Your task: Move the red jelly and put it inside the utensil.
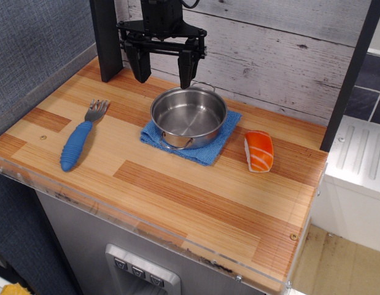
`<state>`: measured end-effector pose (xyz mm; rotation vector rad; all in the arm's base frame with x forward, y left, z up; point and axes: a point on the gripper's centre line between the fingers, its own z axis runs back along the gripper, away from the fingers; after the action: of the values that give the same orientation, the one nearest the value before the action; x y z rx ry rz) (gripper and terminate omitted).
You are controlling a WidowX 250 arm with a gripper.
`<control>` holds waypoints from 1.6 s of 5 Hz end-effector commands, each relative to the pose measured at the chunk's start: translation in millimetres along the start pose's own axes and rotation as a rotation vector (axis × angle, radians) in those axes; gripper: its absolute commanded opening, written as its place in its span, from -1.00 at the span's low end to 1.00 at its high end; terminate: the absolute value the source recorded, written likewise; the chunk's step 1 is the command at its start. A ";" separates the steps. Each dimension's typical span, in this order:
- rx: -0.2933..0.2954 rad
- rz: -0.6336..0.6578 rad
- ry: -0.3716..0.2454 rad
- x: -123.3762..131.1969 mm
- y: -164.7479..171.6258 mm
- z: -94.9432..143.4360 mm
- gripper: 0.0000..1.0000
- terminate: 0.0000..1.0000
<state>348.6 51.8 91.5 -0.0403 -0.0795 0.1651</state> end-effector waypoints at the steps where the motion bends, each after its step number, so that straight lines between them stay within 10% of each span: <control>1: 0.000 0.000 0.000 0.0 0.0 0.0 1.00 -1.00; 5: 0.007 -0.072 -0.087 -31.3 -128.9 -41.9 1.00 -1.00; 8: 0.039 -0.019 -0.040 -20.0 -131.9 -79.9 1.00 -1.00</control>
<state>353.2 -83.9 6.2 0.0105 -0.0901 0.1522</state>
